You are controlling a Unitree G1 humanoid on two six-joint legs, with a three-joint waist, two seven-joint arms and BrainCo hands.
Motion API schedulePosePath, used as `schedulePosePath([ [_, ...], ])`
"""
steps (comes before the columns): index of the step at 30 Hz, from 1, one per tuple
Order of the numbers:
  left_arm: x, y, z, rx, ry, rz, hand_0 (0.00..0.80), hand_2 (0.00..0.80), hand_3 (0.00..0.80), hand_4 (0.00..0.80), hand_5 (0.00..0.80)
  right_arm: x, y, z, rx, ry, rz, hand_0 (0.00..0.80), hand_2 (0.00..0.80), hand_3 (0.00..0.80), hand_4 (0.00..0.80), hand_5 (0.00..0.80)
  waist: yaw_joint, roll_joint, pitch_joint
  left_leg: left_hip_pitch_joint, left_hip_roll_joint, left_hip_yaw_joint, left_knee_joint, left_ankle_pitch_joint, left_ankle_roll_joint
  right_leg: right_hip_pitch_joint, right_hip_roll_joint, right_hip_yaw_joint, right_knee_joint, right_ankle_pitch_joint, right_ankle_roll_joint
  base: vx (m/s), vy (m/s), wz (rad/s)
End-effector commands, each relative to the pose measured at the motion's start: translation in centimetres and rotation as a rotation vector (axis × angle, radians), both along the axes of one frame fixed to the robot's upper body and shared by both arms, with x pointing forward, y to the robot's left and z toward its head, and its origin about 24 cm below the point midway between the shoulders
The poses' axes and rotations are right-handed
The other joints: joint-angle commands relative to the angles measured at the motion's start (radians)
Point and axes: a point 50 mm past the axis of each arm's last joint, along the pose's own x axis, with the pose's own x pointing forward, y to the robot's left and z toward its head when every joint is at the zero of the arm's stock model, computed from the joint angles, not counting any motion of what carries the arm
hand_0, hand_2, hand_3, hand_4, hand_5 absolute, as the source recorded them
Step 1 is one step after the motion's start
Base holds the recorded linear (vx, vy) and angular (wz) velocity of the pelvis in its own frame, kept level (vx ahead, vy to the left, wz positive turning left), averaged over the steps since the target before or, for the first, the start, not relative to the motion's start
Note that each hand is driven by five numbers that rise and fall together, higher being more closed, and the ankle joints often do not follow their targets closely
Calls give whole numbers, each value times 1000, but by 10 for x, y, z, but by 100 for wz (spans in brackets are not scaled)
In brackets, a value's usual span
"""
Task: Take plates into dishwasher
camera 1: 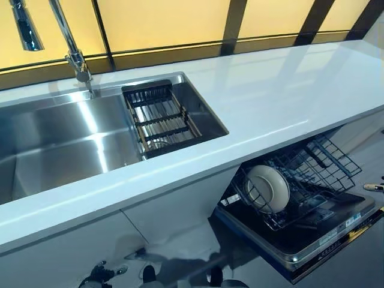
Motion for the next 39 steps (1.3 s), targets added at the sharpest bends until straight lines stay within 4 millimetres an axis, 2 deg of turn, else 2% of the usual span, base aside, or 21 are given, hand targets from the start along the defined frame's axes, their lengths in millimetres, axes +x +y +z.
schedulePosePath([
  [1, -9, 25, 7, 92, 83, 46, 0, 0, 0, 0, 0, 7, 1, 7, -70, -88, -27, 0, 0, 0, 0, 0, 6, -32, 13, 60, 11, -11, 40, -108, 30, 12, -34, -3, 110, -96, 35, -5, -156, -11],
  [3, -18, 31, 8, 98, 122, 74, 0, 0, 0, 0, 0, 0, -3, 2, -84, -68, -58, 0, 0, 0, 0, 0, 10, -26, 17, 54, 23, -19, 52, -107, 26, 7, -23, -8, 133, -115, 24, -18, -186, -10],
  [6, -54, 42, 8, 121, 215, 156, 0, 0, 0, 0, 0, -25, -17, -8, -109, -12, -182, 0, 0, 0, 0, 0, 30, -14, 27, 37, 53, -53, 52, -78, 2, 9, 11, -30, 143, -139, -6, 4, -261, -3],
  [7, -69, 43, 8, 122, 234, 208, 0, 0, 0, 0, 0, -36, -24, -9, -112, 5, -247, 0, 0, 0, 0, 0, 40, -8, 30, 27, 73, -54, 30, -31, -20, 24, 24, -42, 124, -136, -11, -23, -197, 9],
  [9, -80, 40, 6, 116, 232, 238, 0, 0, 0, 0, 0, -49, -30, -10, -104, 7, -324, 0, 0, 0, 0, 0, 52, -7, 40, -23, 98, -28, 20, 28, -50, 52, 33, -62, 89, -123, -10, -100, -167, 20],
  [10, -82, 36, 4, 108, 207, 250, 0, 0, 0, 0, 0, -66, -34, -17, -85, 5, -422, 0, 0, 0, 0, 0, 43, -11, 49, -58, 107, 55, 77, 40, -56, 52, 28, -101, 83, -113, -14, -212, -135, 32],
  [13, -58, 32, 3, 74, 125, 243, 0, 0, 0, 0, 0, -90, -35, -35, -43, 18, -509, 0, 0, 0, 0, 0, -3, -26, 45, -28, 86, 184, 194, -47, -23, 26, 8, -168, 93, -105, -33, -257, -101, 64],
  [16, -14, 28, 7, 61, 6, 198, 0, 0, 0, 0, 0, -109, -33, -52, -25, 48, -575, 0, 0, 0, 0, 0, -47, -31, 13, 40, 20, 158, 342, -132, 0, -24, 37, -174, 128, -112, -79, -267, -97, 61],
  [20, 24, 30, 17, 44, -44, 170, 0, 0, 0, 0, 0, -122, -28, -65, -33, 118, -650, 0, 0, 0, 0, 0, -83, 2, -5, 119, -60, 86, 376, -211, 25, -136, 81, -213, 233, -138, -109, -365, -77, 105],
  [21, 30, 31, 19, 44, -42, 162, 0, 0, 0, 0, 0, -122, -26, -69, -56, 150, -655, 0, 0, 0, 0, 0, -93, 16, 0, 153, -98, 64, 324, -272, 44, -201, 92, -230, 275, -132, -107, -435, -16, 98],
  [23, 35, 31, 20, 49, -10, 130, 0, 0, 0, 0, 0, -123, -22, -78, -70, 201, -659, 0, 0, 0, 0, 0, -111, 47, 23, 208, -103, 88, 218, -341, 57, -318, 93, -282, 364, -137, -86, -548, -7, 22],
  [24, 33, 30, 19, 52, 6, 128, 0, 0, 0, 0, 0, -122, -21, -79, -75, 209, -658, 0, 0, 0, 0, 0, -112, 51, 25, 218, -110, 82, 193, -341, 56, -327, 92, -290, 365, -131, -83, -530, -26, 7],
  [25, 22, 31, 15, 58, 42, 136, 0, 0, 0, 0, 0, -115, -18, -80, -96, 231, -642, 0, 0, 0, 0, 0, -89, 50, 29, 194, -149, 25, 147, -336, 72, -332, 94, -288, 355, -109, -65, -360, -40, 54],
  [27, 15, 34, 15, 63, 54, 150, 0, 0, 0, 0, 0, -110, -17, -81, -107, 250, -619, 0, 0, 0, 0, 0, -80, 43, 30, 183, -164, 10, 142, -340, 80, -326, 94, -284, 316, -74, -50, -325, -29, 28],
  [28, 7, 40, 16, 64, 63, 157, 0, 0, 0, 0, 0, -107, -18, -77, -124, 252, -605, 0, 0, 0, 0, 0, -71, 27, 30, 175, -199, -9, 138, -326, 90, -328, 76, -295, 267, -7, -39, -388, 26, -21],
  [30, 10, 47, 21, 75, 42, 144, 0, 0, 0, 0, 0, -105, -25, -66, -172, 250, -599, 0, 0, 0, 0, 0, -75, 40, 17, 209, -194, 8, 127, -347, 91, -311, 81, -284, 222, 3, -18, -325, 118, 3],
  [33, 35, 45, 28, 119, -10, 107, 0, 0, 0, 0, 0, -108, -22, -74, -268, 285, -589, 0, 0, 0, 0, 0, -96, 15, 13, 220, -238, 40, 133, -365, 110, -310, 34, -309, 124, 128, 16, -237, 118, 20],
  [35, 40, 45, 30, 135, 16, 66, 0, 0, 0, 0, 0, -108, -20, -76, -297, 329, -553, 0, 0, 0, 0, 0, -96, 6, 22, 218, -243, 45, 135, -360, 111, -315, 14, -297, 97, 180, 51, -209, 19, 8],
  [36, 40, 48, 31, 143, 51, 38, 0, 0, 0, 0, 0, -110, -19, -78, -295, 352, -528, 0, 0, 0, 0, 0, -98, 2, 33, 208, -236, 41, 134, -345, 117, -324, 2, -252, 125, 186, 67, -368, -12, 4],
  [37, 31, 56, 33, 152, 105, 23, 0, 0, 0, 0, 0, -113, -18, -81, -284, 389, -502, 0, 0, 0, 0, 0, -100, 0, 47, 171, -220, 48, 135, -309, 131, -328, -36, -163, 257, 178, 77, -411, -22, 1],
  [39, 9, 65, 32, 148, 161, 58, 0, 0, 0, 0, 0, -116, -17, -83, -257, 396, -502, 0, 0, 0, 0, 0, -75, 14, 49, 134, -177, 85, 126, -255, 123, -281, -102, -168, 324, 140, 70, -471, -90, -1],
])
